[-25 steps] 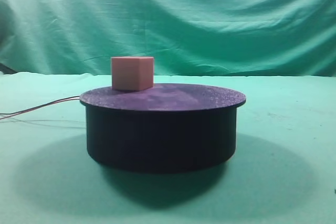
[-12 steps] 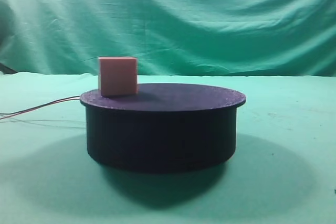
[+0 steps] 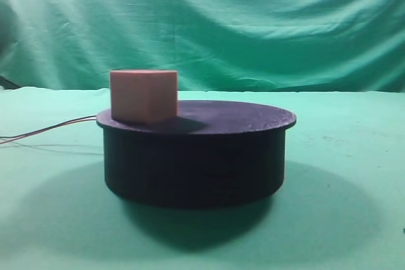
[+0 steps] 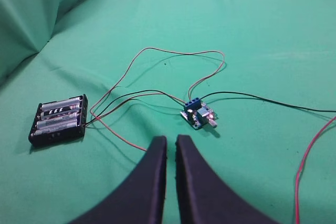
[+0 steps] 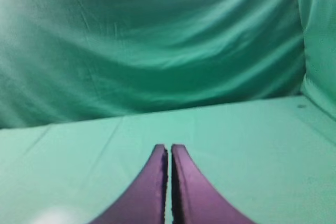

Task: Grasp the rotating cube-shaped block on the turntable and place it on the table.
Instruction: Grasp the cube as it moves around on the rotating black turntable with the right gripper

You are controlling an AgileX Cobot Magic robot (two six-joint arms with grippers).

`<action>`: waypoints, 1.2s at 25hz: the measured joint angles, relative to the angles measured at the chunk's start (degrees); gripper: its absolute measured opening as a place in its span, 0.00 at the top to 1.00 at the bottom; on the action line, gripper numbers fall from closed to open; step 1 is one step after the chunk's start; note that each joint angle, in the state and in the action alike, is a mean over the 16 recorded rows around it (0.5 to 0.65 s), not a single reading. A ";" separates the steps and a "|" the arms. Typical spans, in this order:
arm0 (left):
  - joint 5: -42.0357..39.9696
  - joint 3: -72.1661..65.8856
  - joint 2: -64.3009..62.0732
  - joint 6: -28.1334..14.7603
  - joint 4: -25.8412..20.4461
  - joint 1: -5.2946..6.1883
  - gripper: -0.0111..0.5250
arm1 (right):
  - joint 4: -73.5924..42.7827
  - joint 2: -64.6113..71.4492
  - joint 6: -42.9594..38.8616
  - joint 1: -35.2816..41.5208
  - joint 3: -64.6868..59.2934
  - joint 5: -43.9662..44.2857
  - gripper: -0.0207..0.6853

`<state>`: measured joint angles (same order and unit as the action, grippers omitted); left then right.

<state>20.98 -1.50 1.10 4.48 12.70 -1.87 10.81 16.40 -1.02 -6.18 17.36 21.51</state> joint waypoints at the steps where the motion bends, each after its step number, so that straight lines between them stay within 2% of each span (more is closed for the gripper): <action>1: 0.00 0.00 0.00 0.00 0.00 0.00 0.98 | 1.26 1.89 1.48 -0.09 1.15 2.10 0.97; 7: 0.00 0.00 0.00 0.00 0.00 0.00 0.98 | 8.87 12.95 11.07 -2.77 6.89 12.05 0.97; 13: 0.00 0.00 0.00 0.00 0.00 0.00 0.98 | 13.93 25.91 19.46 -10.60 13.58 19.04 0.97; 21: 0.00 0.00 0.00 0.00 0.00 0.00 0.98 | 11.91 44.24 19.44 -25.22 21.87 19.55 0.94; 25: 0.00 0.00 0.00 0.00 0.00 0.00 0.98 | 10.13 52.57 18.60 -30.22 25.55 18.35 0.81; 30: 0.00 0.00 0.00 0.00 0.00 0.00 0.98 | 8.47 60.74 17.70 -32.99 29.39 17.06 0.54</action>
<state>20.98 -1.50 1.10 4.48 12.70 -1.87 19.28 77.14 16.68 -39.17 46.74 38.57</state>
